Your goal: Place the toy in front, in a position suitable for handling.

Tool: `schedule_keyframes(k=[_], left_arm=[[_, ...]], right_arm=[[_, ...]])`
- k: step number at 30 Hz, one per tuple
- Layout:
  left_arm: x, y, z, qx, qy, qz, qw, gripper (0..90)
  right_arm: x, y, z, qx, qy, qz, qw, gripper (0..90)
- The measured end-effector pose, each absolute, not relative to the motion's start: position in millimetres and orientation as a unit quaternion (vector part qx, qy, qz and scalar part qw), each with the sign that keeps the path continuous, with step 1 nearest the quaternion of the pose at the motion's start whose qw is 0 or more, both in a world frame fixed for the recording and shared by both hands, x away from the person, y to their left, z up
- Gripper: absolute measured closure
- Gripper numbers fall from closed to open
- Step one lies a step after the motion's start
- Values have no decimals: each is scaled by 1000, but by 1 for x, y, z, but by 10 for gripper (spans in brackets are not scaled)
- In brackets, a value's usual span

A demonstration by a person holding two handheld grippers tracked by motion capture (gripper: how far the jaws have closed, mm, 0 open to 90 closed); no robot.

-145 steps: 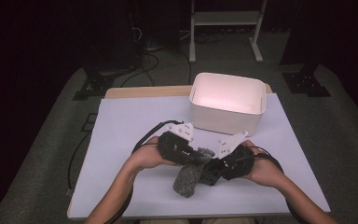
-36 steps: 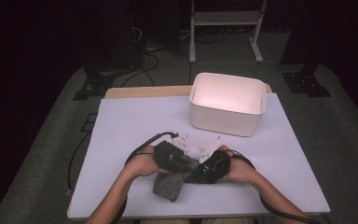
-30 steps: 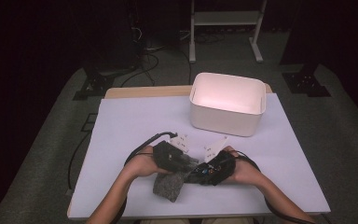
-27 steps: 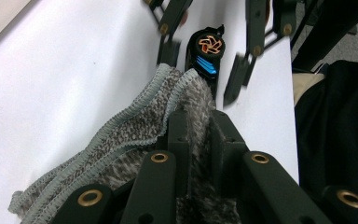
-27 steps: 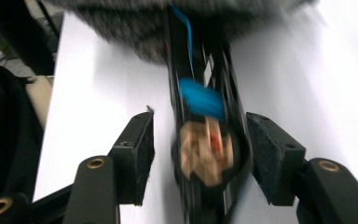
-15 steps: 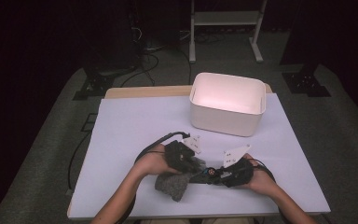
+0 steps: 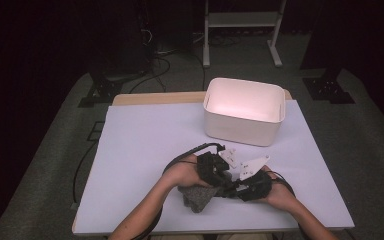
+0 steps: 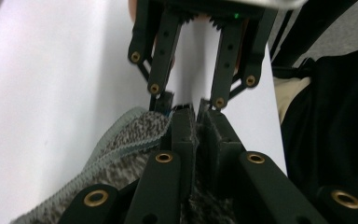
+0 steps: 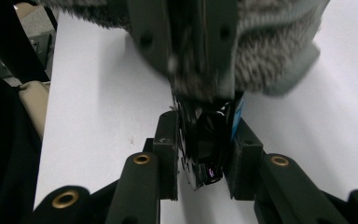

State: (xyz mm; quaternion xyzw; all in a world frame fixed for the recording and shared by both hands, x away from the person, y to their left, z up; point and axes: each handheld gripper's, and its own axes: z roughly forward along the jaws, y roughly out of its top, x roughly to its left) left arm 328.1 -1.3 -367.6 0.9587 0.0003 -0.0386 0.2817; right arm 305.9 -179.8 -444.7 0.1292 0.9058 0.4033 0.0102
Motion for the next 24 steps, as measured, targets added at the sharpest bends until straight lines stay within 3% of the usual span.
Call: schedule_keyframes(k=[7,12,17,23,24], left_arm=[[328,24,-366,961,30,-18,274,795],[323,24,-365,964,33,4,263,644],[324,30,-364,970,61,25,235,548],[325,35,-365,965,64,10,255,681],[325,35,-363,961,63,4,268,751]], right_arm=[[306,-178,-444,124,908,399,18,685],[306,-178,-445,125,908,399,18,683],[306,-178,-445,124,908,399,18,683],[306,-178,-444,125,908,399,19,682],[306,-178,-444,125,908,399,19,680]])
